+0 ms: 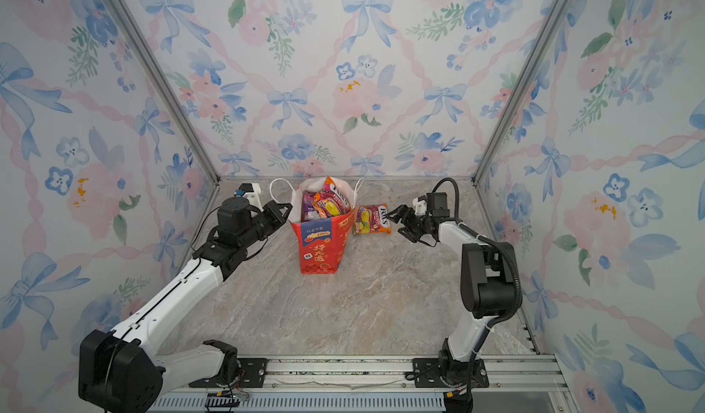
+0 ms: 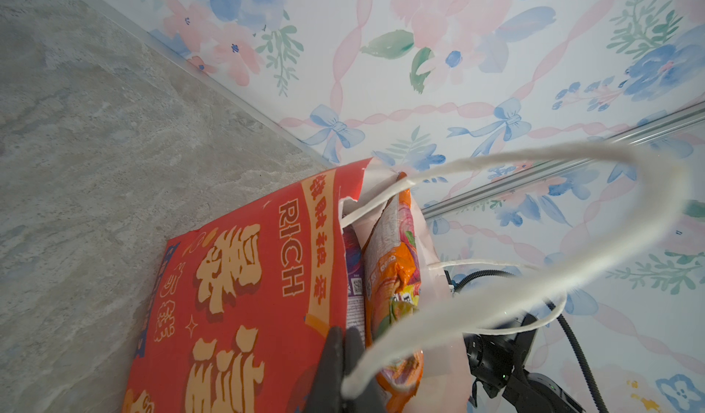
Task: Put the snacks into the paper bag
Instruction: 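Lower the open right gripper over the small Fox's packet and close it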
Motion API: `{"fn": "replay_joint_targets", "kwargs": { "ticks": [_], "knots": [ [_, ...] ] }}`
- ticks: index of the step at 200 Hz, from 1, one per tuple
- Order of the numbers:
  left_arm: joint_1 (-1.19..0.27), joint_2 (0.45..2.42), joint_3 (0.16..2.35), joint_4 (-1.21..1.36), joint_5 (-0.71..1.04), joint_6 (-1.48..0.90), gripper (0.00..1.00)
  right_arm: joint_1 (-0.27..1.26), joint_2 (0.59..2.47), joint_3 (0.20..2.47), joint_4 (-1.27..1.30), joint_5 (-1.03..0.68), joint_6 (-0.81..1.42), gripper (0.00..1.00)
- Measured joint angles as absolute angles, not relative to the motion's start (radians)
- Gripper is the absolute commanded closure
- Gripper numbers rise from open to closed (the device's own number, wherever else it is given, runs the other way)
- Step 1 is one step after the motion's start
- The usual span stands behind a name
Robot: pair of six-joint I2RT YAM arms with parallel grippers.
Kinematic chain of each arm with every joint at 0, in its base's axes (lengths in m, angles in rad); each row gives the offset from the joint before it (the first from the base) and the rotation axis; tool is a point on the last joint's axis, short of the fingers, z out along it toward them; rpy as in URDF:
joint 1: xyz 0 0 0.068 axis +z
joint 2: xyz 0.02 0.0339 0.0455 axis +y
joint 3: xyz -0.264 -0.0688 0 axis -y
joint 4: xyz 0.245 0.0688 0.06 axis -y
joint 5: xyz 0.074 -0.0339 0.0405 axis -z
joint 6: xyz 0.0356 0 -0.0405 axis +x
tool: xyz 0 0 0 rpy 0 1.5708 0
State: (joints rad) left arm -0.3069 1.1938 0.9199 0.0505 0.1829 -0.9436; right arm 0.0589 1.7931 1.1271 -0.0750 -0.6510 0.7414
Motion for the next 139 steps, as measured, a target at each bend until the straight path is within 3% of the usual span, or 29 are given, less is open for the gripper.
{"fn": "replay_joint_targets", "kwargs": {
  "ticks": [139],
  "knots": [
    [-0.315,1.182,0.920,0.030,0.154,-0.942,1.00,0.096,1.915,1.065,0.186,-0.670,0.911,0.12]
  ]
}}
